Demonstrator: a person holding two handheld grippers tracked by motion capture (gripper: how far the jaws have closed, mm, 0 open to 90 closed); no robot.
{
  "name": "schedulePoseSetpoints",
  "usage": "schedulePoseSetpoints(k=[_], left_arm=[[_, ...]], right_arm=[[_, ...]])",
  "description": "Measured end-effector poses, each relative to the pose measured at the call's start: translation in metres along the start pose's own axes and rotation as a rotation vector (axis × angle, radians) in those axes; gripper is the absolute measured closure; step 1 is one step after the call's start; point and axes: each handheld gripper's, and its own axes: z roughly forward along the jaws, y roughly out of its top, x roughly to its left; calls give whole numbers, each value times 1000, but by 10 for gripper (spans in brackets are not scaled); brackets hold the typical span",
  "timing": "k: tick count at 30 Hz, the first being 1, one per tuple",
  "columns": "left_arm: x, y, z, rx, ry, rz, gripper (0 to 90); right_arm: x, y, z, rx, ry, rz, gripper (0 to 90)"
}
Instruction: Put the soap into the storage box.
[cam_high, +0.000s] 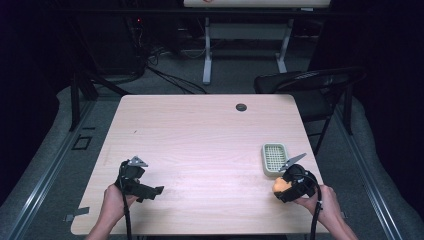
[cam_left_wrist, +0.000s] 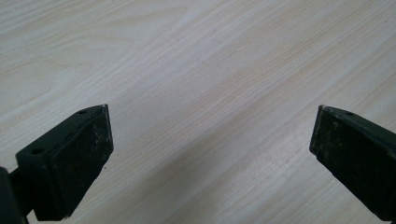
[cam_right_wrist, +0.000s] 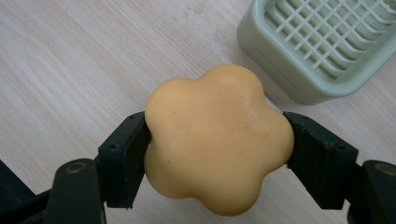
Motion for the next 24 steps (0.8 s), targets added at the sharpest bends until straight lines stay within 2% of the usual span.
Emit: schedulePoseSetpoints(k=[7, 8, 14, 24], left_arm=[[0, 0, 0, 3, -3, 2, 0], [0, 0, 0, 3, -2, 2, 0], [0, 0, 0, 3, -4, 2, 0], [-1, 0, 2, 4, -1, 2, 0]], right_arm=[[-1, 1, -2, 4, 3, -1, 264], [0, 0, -1, -27, 2, 23, 264], [-3, 2, -5, 1, -5, 3, 264], [-7, 8, -12, -18, -14, 16, 264]])
